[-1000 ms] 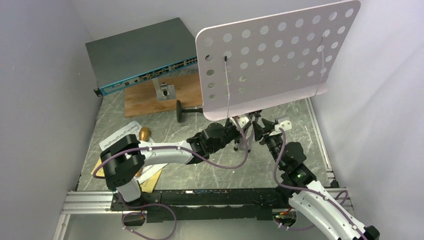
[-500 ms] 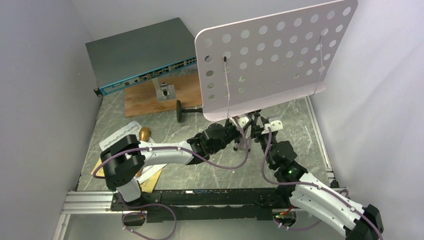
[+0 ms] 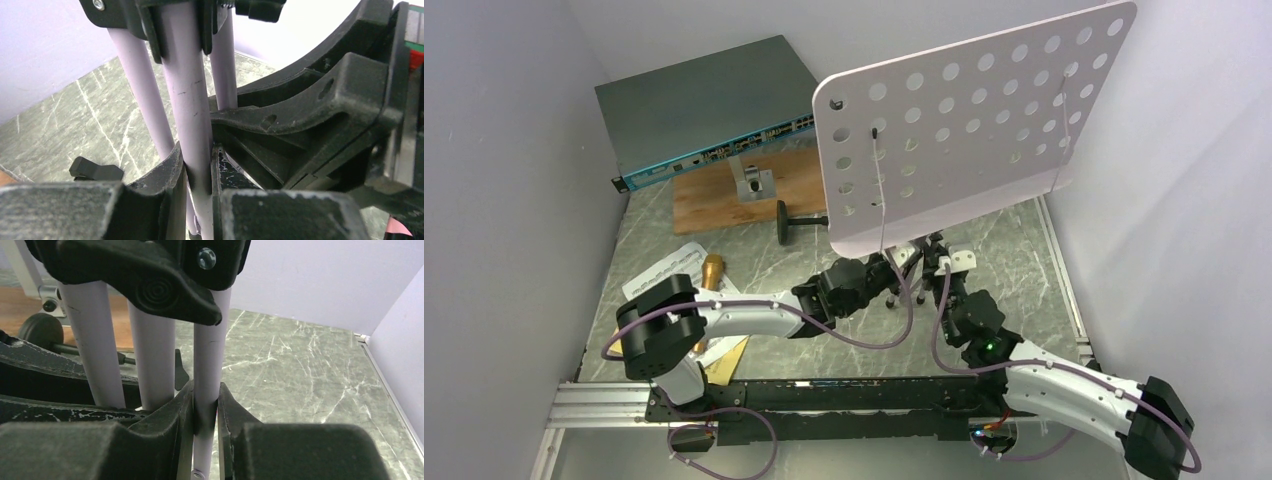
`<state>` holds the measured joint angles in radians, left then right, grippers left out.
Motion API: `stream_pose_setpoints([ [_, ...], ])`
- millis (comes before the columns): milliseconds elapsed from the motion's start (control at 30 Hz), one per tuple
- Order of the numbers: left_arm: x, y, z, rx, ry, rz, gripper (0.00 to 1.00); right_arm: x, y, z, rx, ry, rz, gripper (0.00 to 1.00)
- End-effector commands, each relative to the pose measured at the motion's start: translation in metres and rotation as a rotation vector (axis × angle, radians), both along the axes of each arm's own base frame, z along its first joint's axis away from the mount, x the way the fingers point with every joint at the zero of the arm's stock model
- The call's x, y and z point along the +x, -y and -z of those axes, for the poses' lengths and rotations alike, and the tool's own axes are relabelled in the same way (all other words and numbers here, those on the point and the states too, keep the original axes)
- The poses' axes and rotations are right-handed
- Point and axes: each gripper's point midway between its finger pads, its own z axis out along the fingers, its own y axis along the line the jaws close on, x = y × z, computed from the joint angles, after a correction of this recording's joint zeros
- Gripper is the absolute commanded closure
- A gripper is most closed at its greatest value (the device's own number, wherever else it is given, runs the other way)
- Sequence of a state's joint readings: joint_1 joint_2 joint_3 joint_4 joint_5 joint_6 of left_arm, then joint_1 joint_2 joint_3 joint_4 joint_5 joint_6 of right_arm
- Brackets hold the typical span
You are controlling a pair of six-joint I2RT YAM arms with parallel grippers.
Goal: Set up the instrument practice props
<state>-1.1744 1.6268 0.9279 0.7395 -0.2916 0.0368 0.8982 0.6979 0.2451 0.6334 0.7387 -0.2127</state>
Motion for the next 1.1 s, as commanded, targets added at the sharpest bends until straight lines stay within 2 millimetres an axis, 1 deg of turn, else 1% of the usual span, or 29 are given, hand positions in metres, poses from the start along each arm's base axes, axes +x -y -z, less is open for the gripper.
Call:
stream_pose_setpoints([
  [0, 0.000, -0.041, 0.052, 0.229, -0.024, -0.074, 1.00, -0.007, 0.088, 0.014, -0.114, -0.052, 0.415, 1.00],
  [133, -0.005, -0.052, 0.055, 0.237, -0.036, -0.079, 1.00, -0.011, 0.098, 0.011, -0.122, -0.052, 0.468, 1.00],
  [267, -0.011, -0.068, 0.062, 0.253, -0.049, -0.087, 1.00, -0.011, 0.098, 0.009, -0.133, -0.053, 0.462, 1.00],
  [333, -0.013, -0.072, 0.064, 0.255, -0.055, -0.081, 1.00, -0.008, 0.087, 0.010, -0.139, -0.052, 0.395, 1.00],
  [433, -0.021, -0.069, 0.068, 0.256, -0.070, -0.039, 1.00, -0.002, 0.056, 0.011, -0.146, -0.033, 0.221, 1.00],
  [533, -0.025, -0.070, 0.073, 0.258, -0.077, -0.034, 1.00, -0.002, 0.041, 0.013, -0.159, -0.025, 0.161, 1.00],
  [667, -0.027, -0.081, 0.083, 0.268, -0.097, -0.054, 1.00, 0.000, 0.020, 0.012, -0.199, -0.026, 0.071, 1.00],
  [767, -0.031, -0.091, 0.090, 0.292, -0.121, -0.059, 1.00, 0.002, 0.023, 0.015, -0.221, -0.054, 0.118, 1.00],
  [933, -0.046, -0.104, 0.089, 0.328, -0.163, -0.015, 1.00, -0.001, 0.038, 0.028, -0.194, -0.118, 0.198, 1.00],
  [1067, -0.052, -0.117, 0.089, 0.289, -0.238, 0.006, 1.00, -0.004, 0.041, 0.030, -0.173, -0.135, 0.198, 1.00],
])
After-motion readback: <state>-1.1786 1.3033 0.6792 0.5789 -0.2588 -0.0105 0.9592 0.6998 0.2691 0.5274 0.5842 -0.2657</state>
